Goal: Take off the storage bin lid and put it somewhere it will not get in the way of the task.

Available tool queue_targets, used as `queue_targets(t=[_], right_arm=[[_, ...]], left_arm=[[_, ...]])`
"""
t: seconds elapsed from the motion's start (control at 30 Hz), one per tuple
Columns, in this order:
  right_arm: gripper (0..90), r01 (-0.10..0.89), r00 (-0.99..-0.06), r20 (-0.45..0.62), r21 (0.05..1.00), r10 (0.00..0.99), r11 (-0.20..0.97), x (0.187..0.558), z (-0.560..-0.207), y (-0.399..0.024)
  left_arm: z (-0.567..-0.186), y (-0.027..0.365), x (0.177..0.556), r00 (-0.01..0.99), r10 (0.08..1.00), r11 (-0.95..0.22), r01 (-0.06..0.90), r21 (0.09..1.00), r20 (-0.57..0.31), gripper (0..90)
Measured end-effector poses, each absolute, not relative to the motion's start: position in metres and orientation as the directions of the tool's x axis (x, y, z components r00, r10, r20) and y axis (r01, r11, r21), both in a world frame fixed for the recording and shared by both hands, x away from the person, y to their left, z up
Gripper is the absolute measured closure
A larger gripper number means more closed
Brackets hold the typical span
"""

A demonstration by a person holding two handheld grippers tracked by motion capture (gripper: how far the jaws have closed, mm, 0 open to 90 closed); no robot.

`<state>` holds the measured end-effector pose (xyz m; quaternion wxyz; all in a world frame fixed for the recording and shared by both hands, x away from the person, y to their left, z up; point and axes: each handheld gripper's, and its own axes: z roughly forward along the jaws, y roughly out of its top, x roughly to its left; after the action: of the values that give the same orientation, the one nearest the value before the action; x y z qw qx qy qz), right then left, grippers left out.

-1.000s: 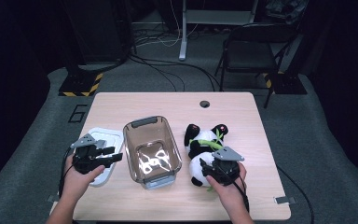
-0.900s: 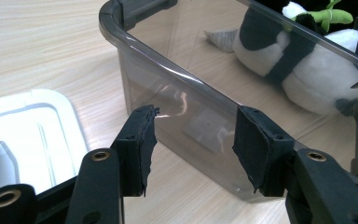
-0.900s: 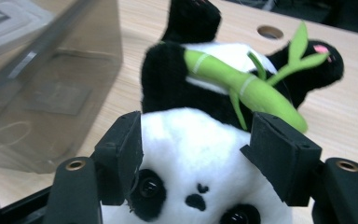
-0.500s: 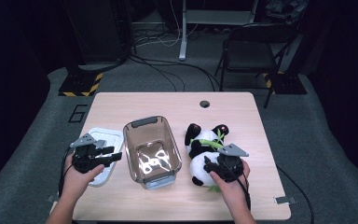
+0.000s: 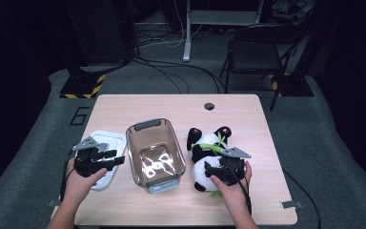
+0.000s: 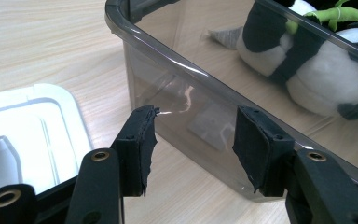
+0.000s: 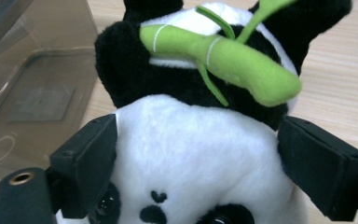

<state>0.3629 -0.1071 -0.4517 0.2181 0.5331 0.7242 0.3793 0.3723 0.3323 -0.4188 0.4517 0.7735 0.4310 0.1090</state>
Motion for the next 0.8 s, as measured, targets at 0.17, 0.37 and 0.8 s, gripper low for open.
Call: queue_targets(t=[0.17, 0.37, 0.8], right_arm=[[10.0, 0.608, -0.322, 0.072, 0.780, 0.944, 0.148, 0.362, -0.453, -0.102], [8.0, 0.604, -0.345, 0.032, 0.772, 0.938, 0.196, 0.363, -0.456, -0.097], [10.8, 0.600, -0.348, -0.043, 0.758, 0.936, 0.258, 0.360, -0.463, -0.096]], left_arm=[[-0.419, 0.332, 0.373, 0.600, 0.769, -0.216, 0.570, 0.793, -0.222, 48.1], [-0.420, 0.333, 0.373, 0.601, 0.769, -0.220, 0.570, 0.791, -0.219, 48.1], [-0.420, 0.333, 0.372, 0.600, 0.771, -0.227, 0.570, 0.790, -0.211, 48.1]])
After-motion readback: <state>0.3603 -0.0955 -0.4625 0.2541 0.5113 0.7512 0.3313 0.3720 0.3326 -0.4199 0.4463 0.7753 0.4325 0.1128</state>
